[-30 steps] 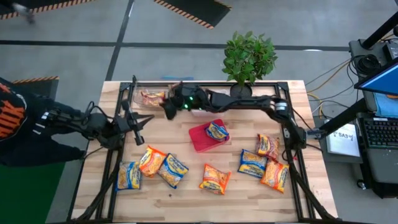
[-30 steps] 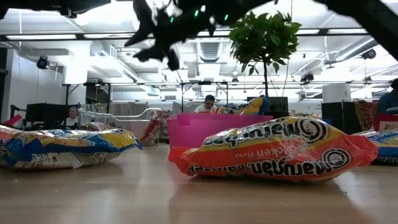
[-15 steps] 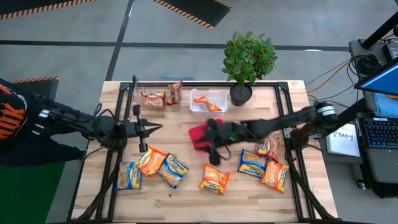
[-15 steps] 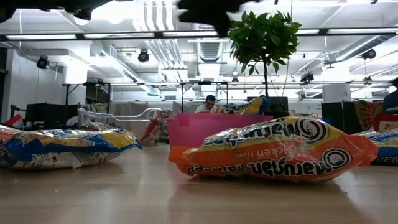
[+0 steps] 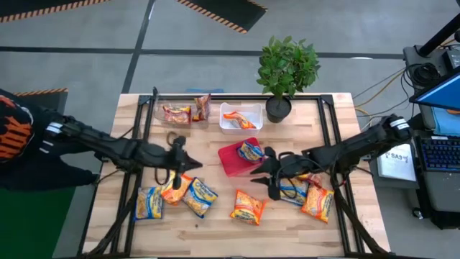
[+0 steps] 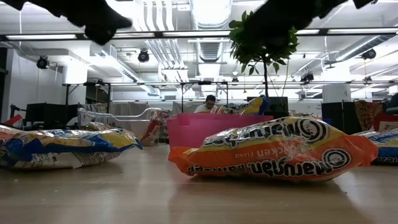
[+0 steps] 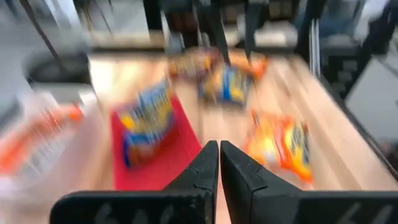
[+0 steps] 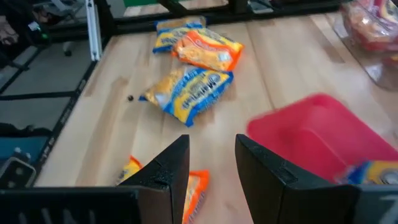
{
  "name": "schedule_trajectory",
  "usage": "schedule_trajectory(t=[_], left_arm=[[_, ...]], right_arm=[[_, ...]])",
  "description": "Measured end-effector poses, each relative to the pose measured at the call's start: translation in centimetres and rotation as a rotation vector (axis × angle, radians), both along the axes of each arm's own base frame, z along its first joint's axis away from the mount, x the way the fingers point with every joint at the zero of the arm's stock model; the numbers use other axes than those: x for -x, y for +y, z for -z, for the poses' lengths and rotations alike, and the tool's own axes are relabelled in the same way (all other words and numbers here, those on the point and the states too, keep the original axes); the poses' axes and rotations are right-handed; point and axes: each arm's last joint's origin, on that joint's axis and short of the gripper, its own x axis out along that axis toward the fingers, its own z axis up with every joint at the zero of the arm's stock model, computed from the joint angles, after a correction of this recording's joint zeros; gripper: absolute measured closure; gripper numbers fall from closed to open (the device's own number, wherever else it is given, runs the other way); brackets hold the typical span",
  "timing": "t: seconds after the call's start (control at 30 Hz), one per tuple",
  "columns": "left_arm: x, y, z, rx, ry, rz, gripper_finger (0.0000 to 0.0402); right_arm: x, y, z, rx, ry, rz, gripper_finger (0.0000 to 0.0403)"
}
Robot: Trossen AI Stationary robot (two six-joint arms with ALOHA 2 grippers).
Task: Sort Maruchan noodles
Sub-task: Put the blue noodle pack into the red bin
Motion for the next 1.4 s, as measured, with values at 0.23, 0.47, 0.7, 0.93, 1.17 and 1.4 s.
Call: schedule_trajectory(t=[0.23, 0.47, 0.7, 0.93, 1.17, 1.4], left_arm=[[-1.7, -0.8, 1.3, 0.129, 0.329, -0.006, 0.0402], [-3.5, -1.9, 3.6, 0.193, 0.544, 0.084, 0.039], [-4.7, -2.3, 5.1, 0.187, 0.647, 0.061, 0.0329], [-5.0, -2.2, 7.7, 0.117, 0.735, -0.017, 0.0241], [-5.4, -2.3, 9.8, 0.074, 0.817, -0.012, 0.0187], [-5.7, -2.4, 10.9, 0.056, 0.853, -0.009, 0.0207]], right_arm=[[2.0, -0.6, 0.1, 0.045, -0.023, -0.004, 0.0285], [2.9, -1.0, 0.9, 0.039, -0.073, 0.024, 0.0284], [3.2, -1.1, 2.1, 0.013, -0.095, 0.031, 0.0284], [3.3, -1.1, 2.4, -0.012, -0.1, 0.04, 0.0284], [3.3, -1.1, 2.5, -0.013, -0.1, 0.04, 0.0284], [3.3, -1.1, 2.4, -0.014, -0.103, 0.04, 0.0284]])
